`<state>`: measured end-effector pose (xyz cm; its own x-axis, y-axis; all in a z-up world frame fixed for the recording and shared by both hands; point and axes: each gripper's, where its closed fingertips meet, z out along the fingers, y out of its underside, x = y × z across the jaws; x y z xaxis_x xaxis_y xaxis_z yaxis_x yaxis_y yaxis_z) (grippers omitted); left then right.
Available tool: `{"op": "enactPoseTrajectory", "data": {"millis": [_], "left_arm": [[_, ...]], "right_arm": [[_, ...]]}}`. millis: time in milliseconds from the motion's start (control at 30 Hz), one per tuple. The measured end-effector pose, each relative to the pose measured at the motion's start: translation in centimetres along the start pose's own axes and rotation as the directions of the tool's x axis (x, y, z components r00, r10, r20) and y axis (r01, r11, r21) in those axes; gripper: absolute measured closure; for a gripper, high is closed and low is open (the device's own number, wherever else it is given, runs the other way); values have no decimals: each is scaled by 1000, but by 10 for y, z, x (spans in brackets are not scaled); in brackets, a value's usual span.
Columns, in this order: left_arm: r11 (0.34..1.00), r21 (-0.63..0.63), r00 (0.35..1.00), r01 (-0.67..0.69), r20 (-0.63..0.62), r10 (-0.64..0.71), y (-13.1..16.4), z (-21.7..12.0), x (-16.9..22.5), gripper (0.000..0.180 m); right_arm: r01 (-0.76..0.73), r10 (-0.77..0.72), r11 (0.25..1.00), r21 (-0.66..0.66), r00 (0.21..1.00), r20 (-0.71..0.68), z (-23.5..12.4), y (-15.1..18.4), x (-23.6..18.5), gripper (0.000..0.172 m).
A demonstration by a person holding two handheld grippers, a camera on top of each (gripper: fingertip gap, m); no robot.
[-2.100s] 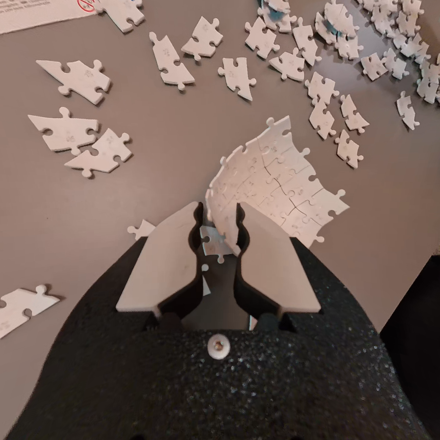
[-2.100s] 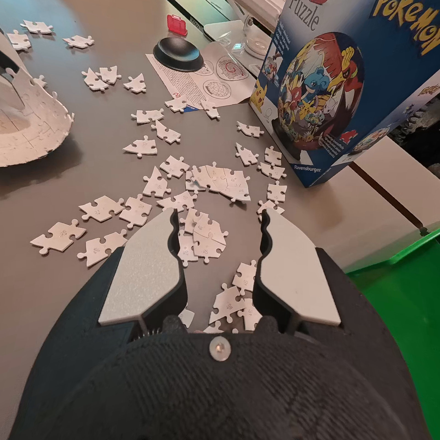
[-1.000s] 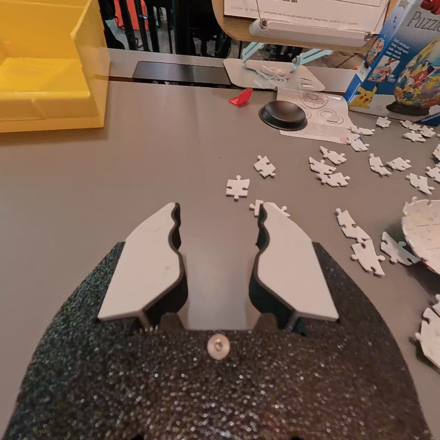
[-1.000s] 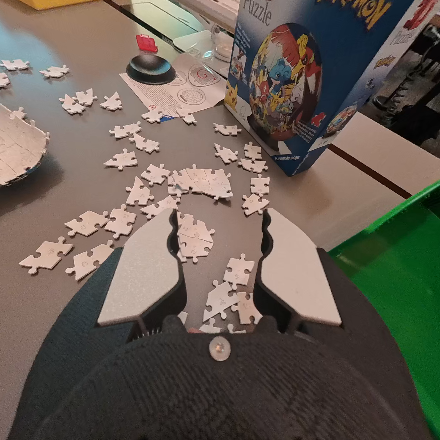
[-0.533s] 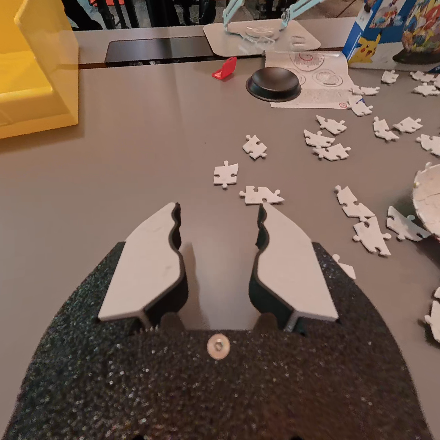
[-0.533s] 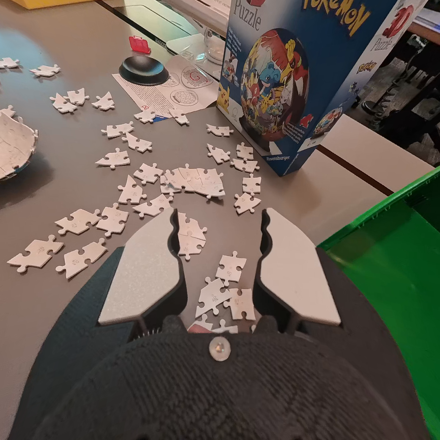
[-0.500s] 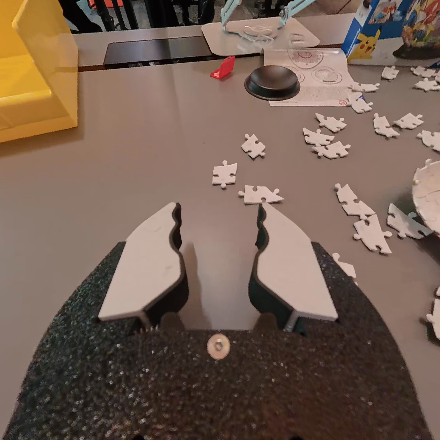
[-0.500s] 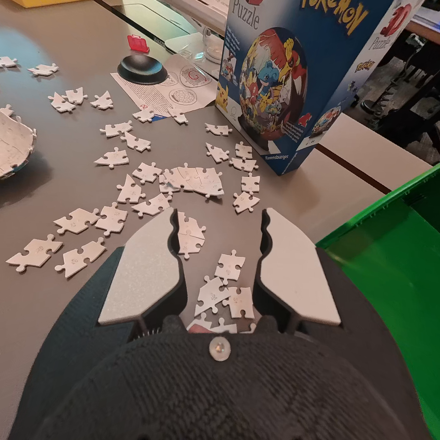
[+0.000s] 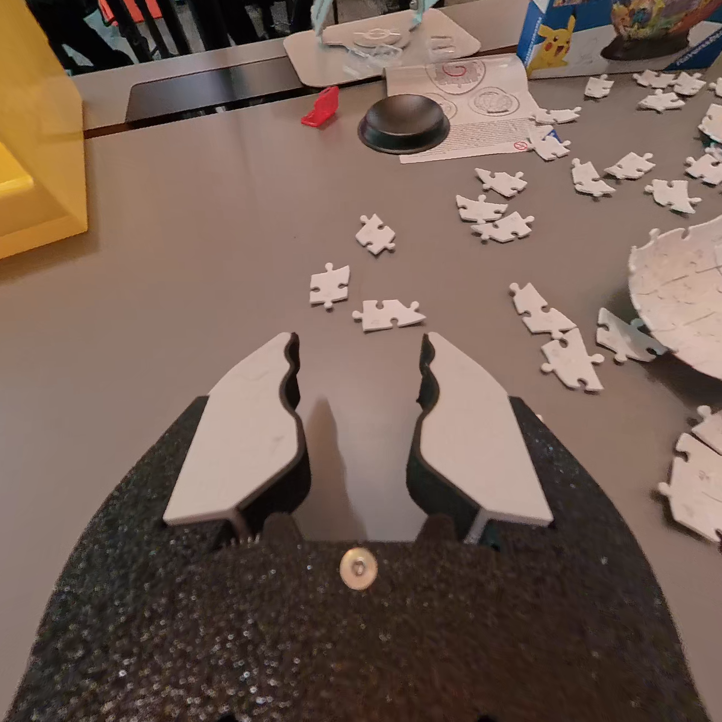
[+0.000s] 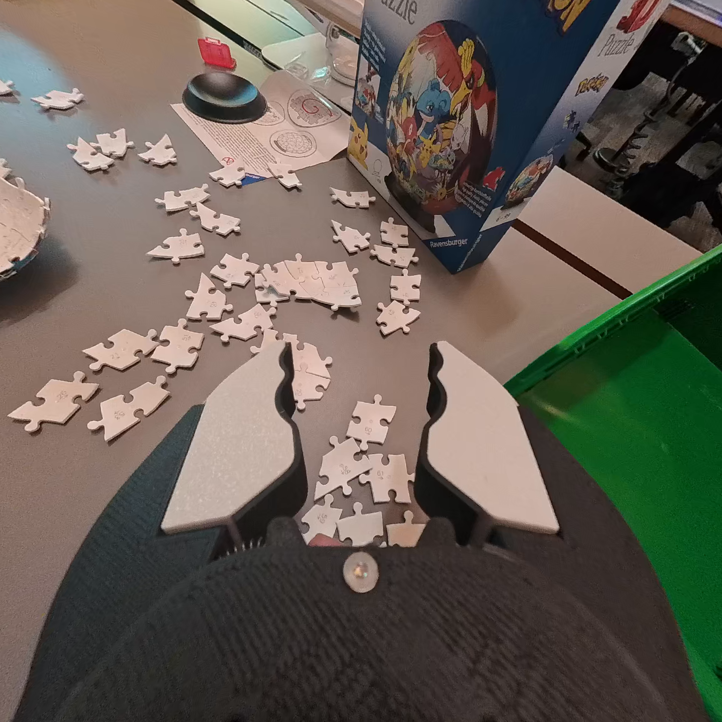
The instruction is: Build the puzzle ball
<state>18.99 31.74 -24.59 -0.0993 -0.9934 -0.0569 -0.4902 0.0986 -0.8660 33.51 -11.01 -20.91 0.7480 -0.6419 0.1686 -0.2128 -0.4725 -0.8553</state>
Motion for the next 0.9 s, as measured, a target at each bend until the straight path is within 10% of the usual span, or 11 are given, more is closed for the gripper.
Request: {"op": "enactPoseTrajectory", "data": {"millis": [333, 900], "left_arm": [[968, -112, 934, -223, -311, 179, -21, -7, 100, 127], [945, -221, 934, -242, -318, 164, -22, 8, 139, 137]], "right_arm": [[-12, 12, 1000, -11, 1000, 3, -5, 3, 3, 105], [-76, 76, 997, -25, 997, -22, -12, 18, 19, 108]]}}
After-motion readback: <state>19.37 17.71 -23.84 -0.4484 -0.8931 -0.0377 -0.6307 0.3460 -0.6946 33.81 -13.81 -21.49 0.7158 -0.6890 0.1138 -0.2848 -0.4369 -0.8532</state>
